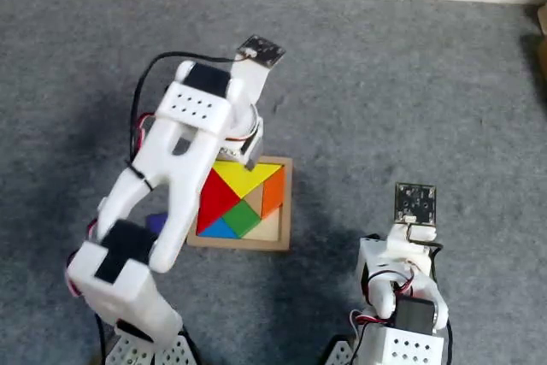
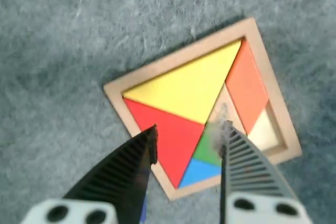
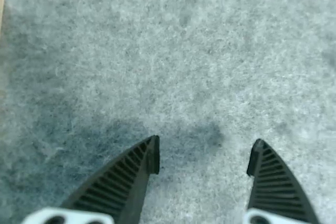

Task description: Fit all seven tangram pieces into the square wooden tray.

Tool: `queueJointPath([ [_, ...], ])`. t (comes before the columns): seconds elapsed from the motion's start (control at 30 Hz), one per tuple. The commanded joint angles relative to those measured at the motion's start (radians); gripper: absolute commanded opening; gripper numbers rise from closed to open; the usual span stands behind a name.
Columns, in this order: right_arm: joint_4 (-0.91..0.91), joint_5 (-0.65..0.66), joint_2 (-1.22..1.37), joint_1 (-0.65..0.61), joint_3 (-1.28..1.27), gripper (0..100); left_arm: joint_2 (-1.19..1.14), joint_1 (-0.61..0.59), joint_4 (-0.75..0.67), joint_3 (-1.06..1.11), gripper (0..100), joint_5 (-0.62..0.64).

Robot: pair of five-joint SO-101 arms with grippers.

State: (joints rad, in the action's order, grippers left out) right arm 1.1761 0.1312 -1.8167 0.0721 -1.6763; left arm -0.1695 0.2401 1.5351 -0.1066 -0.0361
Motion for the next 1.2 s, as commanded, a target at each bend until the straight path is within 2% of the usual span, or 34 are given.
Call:
queueJointPath([
  [0.0,0.004,0.011,-0.005,0.013,-0.130,27.0,0.176,-0.091,0.012,0.099,20,0.014],
  [0.13,0.004,0.011,-0.005,0.013,-0.130,27.0,0.321,-0.182,0.012,0.259,22,-0.017],
  [0.3,0.004,0.011,-0.005,0.013,-0.130,27.0,0.464,-0.354,-0.018,0.467,32,-0.203],
  [0.5,0.004,0.011,-0.005,0.013,-0.130,27.0,0.473,-0.506,-0.183,0.680,33,-0.433],
  [0.67,0.004,0.011,-0.005,0.013,-0.130,27.0,0.377,-0.535,-0.311,0.740,33,-0.466],
  [0.77,0.004,0.011,-0.005,0.013,-0.130,27.0,0.274,-0.535,-0.359,0.717,29,-0.468],
  [1.0,0.004,0.011,-0.004,0.013,-0.130,27.0,0.042,-0.530,-0.358,0.627,25,-0.468],
  [1.17,0.004,0.011,-0.004,0.013,-0.130,27.0,0.005,-0.507,-0.290,0.584,19,-0.468],
])
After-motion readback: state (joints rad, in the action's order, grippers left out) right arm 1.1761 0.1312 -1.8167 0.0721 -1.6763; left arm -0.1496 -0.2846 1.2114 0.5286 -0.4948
